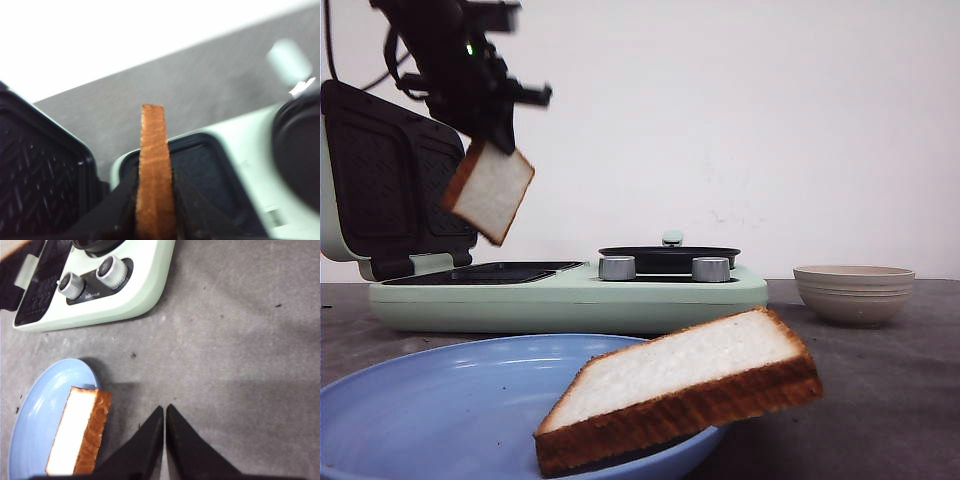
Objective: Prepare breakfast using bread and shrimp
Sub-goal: 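Carry the bread slice with the left gripper over the press plate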
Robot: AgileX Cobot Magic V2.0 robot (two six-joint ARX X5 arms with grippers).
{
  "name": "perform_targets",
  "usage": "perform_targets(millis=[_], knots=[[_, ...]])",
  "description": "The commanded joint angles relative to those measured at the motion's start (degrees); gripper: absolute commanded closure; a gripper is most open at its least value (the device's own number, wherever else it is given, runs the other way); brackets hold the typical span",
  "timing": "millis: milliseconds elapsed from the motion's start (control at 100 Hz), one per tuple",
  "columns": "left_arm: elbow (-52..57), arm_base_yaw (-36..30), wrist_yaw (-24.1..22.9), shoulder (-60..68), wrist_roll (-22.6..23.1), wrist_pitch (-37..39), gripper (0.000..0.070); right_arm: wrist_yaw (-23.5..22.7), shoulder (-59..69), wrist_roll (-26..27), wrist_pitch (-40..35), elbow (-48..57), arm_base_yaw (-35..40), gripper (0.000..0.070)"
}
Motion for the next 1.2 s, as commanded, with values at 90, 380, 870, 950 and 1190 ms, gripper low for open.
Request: perform_targets(millis=[90, 380, 870, 950, 1190], knots=[[2.51, -0.63, -4.61, 4.48, 8.85, 5.42, 0.0691, -0.13, 0.26, -1.14, 0.46, 0.66, -0.04, 0.0700], [2.51, -0.68, -9.25, 9.75, 17.20, 16.55, 0.0691, 0.44, 0.28, -1.95, 0.44, 0.66, -0.04, 0.0700], [2.51, -0.96, -8.98, 14.16, 27.08, 21.88, 0.0692, 0.46, 0.26, -1.92, 0.07, 0.66, -0.04, 0.0700], [2.51, -1.07, -8.96, 14.62, 28.15, 21.44, 0.0692, 0.44, 0.26, -1.92, 0.07, 0.66, -0.04, 0.0700], [2.51, -1.79, -7.06, 15.23, 28.94, 19.69, 0.0691, 0.42, 0.26, -1.92, 0.04, 0.66, -0.04, 0.0700]])
